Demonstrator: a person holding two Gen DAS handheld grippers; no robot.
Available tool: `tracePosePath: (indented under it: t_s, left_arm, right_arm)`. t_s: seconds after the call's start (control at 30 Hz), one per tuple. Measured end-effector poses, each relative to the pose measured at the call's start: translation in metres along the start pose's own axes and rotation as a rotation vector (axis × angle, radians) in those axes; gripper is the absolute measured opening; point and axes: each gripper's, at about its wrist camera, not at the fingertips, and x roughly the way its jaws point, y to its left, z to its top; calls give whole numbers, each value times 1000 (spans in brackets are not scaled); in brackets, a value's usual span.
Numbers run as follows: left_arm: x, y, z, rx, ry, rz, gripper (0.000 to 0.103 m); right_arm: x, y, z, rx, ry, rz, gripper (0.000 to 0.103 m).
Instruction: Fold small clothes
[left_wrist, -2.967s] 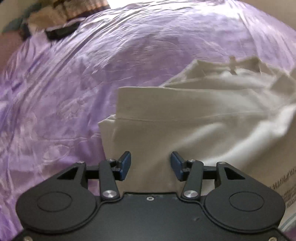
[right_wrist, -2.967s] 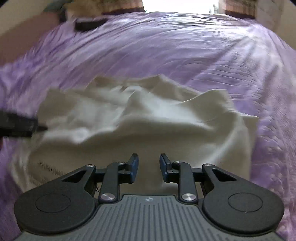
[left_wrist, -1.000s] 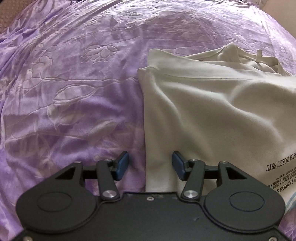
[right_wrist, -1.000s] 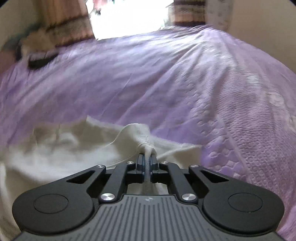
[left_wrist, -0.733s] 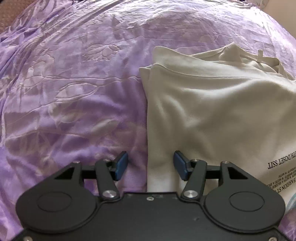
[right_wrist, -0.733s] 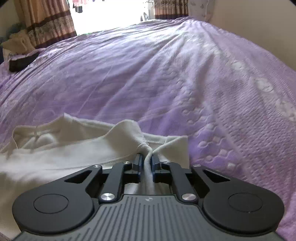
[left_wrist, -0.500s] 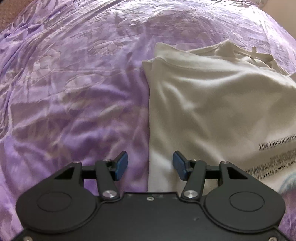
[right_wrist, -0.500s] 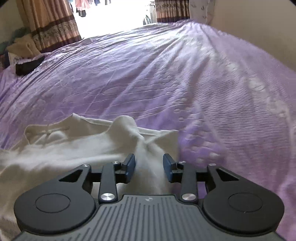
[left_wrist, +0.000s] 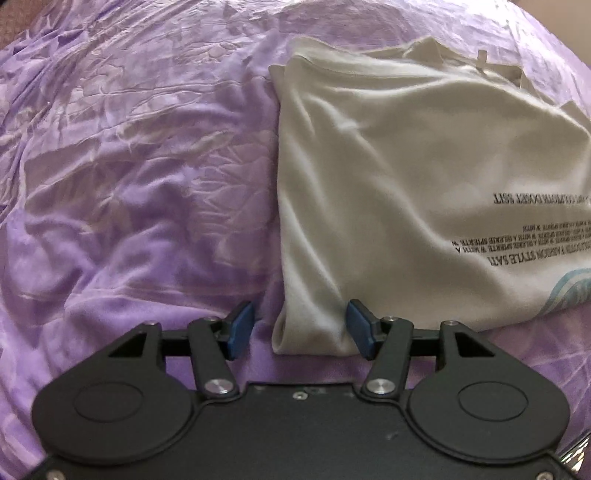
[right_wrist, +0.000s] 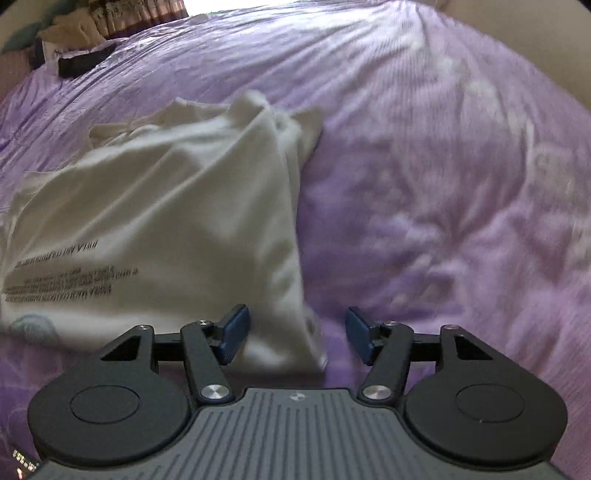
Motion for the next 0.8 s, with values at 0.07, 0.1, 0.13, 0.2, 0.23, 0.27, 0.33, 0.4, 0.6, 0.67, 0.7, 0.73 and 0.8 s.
tracePosePath:
  t_s: [0.07, 0.1, 0.13, 0.2, 0.23, 0.27, 0.33, 0.4, 0.6, 0.67, 0.7, 0.73, 0.8]
  left_arm:
    - [-2, -4, 1, 24, 11, -8, 46]
    - [-5, -5, 1, 30, 9, -11, 39]
    - [-9, -5, 1, 39, 6, -11, 19]
    - [-22, 1, 0, 18, -16, 2, 9]
    - [-32, 10, -1, -24, -33, -21, 7]
    - [-41, 17, -1, -58, -46, -33, 6]
    - [-52, 27, -4, -91, -45, -43, 1]
    - [-51, 24, -10, -50, -17, 68, 0]
    - [-39, 41, -28, -127, 21, 0, 7]
    - [-39, 37, -25, -114, 1, 28, 36]
    - [-39, 33, -24, -105, -10, 43, 36]
    - [-38, 30, -21, -97, -11, 51, 36]
    - [-36, 24, -14, -88, -7, 61, 37]
  right_arm:
    - [2, 4, -2, -8, -7, -18, 75]
    - [1, 7, -3, -2, -7, -32, 68]
    - [2, 8, -2, 9, 3, -38, 43]
    - [-2, 10, 0, 27, 12, -16, 9]
    - [-9, 9, -2, 30, -3, -9, 7]
    - [-17, 8, -3, 40, -23, -1, 7]
    - [-32, 4, -3, 77, -68, 21, 6]
    - [-38, 5, -3, 61, -76, 14, 6]
    - [-35, 10, -10, 63, -76, 1, 6]
    - [-39, 12, -8, 64, -82, 1, 6]
    - [-38, 12, -7, 58, -80, -2, 6]
    - [-37, 11, -6, 50, -77, -6, 6]
    - [-36, 11, -7, 35, -68, -12, 6]
